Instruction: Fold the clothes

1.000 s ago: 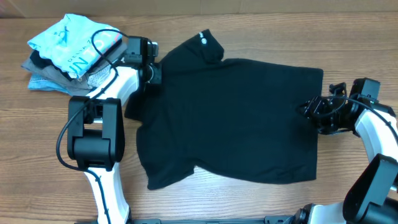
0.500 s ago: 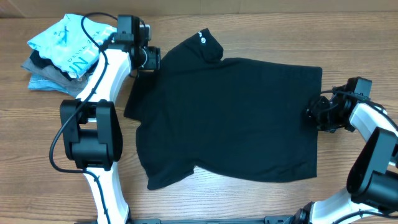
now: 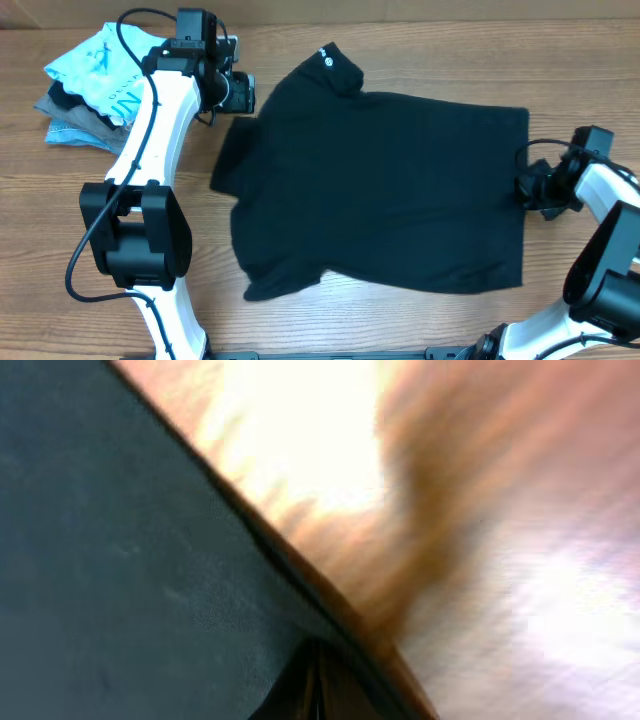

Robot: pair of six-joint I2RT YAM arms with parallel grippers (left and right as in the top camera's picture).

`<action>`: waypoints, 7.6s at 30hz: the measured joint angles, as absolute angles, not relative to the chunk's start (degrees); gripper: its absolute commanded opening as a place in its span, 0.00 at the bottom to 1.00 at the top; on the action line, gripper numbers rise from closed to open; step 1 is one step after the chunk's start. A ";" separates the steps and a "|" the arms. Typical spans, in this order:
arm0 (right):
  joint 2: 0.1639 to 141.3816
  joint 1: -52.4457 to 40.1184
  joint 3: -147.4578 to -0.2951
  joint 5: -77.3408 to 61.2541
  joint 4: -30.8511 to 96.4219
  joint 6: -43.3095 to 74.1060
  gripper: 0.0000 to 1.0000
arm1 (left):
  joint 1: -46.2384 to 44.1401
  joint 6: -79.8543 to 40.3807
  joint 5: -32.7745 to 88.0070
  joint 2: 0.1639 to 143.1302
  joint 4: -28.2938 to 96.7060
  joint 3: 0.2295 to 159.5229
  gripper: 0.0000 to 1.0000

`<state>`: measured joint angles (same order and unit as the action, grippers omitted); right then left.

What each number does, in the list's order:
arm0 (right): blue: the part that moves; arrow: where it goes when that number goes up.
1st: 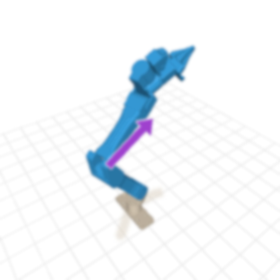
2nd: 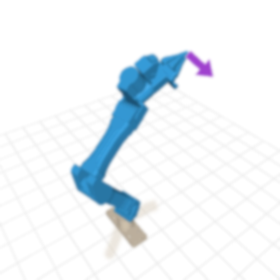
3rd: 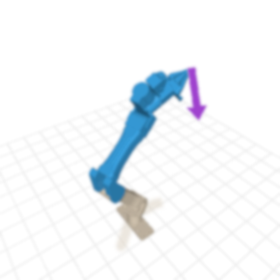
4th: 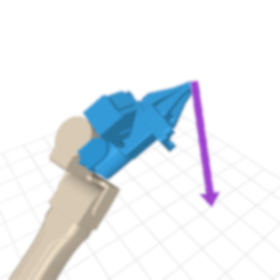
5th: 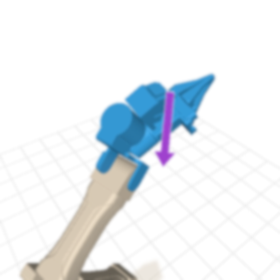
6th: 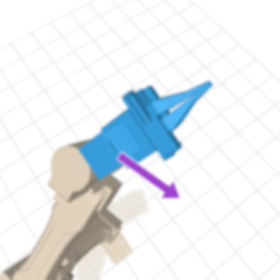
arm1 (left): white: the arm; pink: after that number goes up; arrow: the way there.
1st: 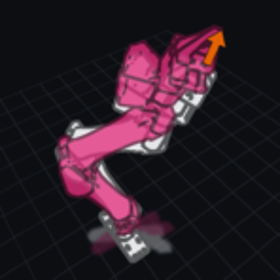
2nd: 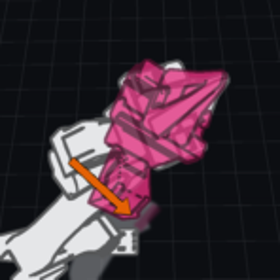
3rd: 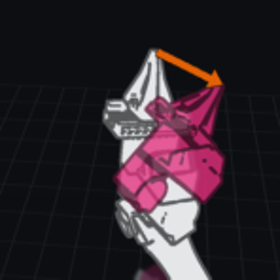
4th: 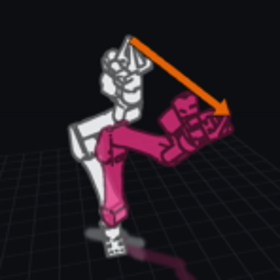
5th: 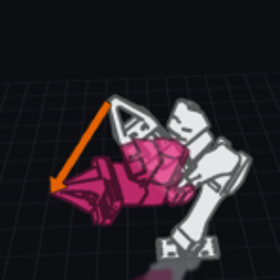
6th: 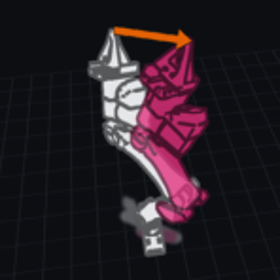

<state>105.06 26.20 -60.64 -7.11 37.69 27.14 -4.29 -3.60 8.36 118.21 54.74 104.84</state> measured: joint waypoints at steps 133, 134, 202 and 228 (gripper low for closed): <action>86.30 21.23 -36.01 -30.98 41.76 12.10 0.12 | -0.14 -0.91 16.58 101.27 38.20 86.21 0.51; 86.30 21.23 -36.42 -30.76 43.13 12.08 0.10 | -0.14 -0.84 16.58 100.99 39.03 86.21 0.50; 80.84 19.03 -37.78 -16.58 59.35 31.64 0.04 | -3.44 -1.39 18.92 87.74 82.54 83.92 0.56; 80.84 19.03 -37.69 -14.74 57.19 31.48 0.04 | -26.26 -18.61 14.46 87.74 64.05 54.98 0.50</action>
<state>80.84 19.03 -37.69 -14.74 57.19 31.48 -26.26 -18.61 14.46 87.74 64.05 54.98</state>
